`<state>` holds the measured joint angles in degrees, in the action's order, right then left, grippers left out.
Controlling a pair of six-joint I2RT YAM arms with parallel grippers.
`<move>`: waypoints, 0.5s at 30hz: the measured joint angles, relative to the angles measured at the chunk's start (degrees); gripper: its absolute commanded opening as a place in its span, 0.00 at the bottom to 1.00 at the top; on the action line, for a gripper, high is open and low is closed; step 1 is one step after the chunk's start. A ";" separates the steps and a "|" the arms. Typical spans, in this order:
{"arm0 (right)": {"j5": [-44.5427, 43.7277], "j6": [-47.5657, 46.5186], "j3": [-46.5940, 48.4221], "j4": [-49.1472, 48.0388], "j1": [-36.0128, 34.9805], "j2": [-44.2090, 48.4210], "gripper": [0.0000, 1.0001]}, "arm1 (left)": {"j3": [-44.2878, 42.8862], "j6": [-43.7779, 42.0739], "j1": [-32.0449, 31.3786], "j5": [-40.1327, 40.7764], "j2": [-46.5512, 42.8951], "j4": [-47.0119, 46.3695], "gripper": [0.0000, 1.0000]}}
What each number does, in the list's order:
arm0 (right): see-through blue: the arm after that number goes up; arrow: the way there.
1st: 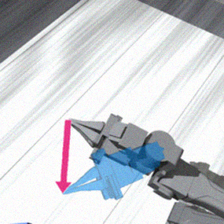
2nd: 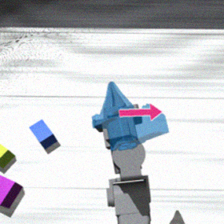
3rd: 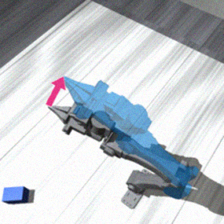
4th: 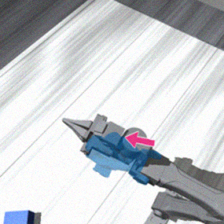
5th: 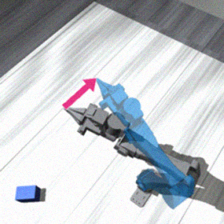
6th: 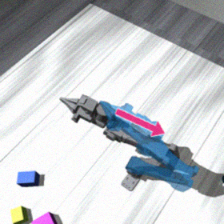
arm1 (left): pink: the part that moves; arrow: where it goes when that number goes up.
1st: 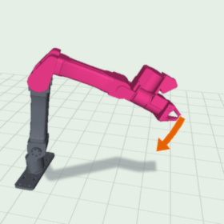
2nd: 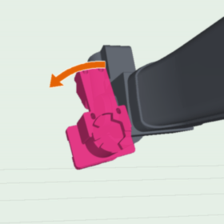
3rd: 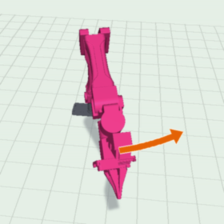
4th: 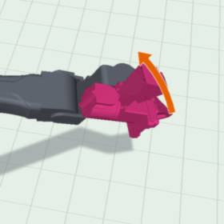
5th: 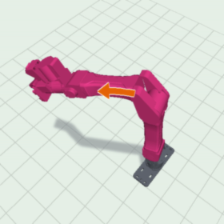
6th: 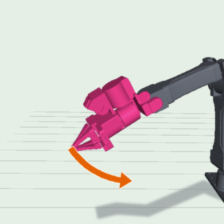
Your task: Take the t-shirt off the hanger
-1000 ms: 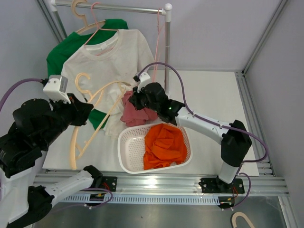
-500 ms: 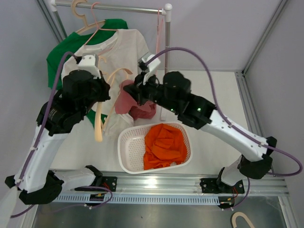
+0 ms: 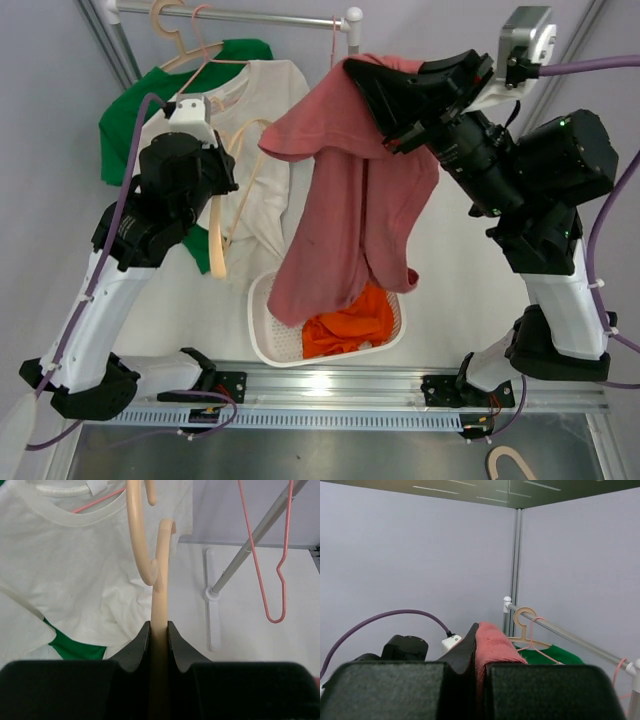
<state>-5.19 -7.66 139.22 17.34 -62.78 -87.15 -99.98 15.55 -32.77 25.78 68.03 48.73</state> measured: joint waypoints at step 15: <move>-3.56 13.68 -64.26 -9.25 -0.04 24.94 0.00 | -22.77 -6.71 2.16 -4.63 16.04 -2.73 0.01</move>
<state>-8.75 6.02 74.96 8.10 -62.83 -62.22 -122.76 8.84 -30.61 21.15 84.07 46.00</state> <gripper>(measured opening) 0.009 0.159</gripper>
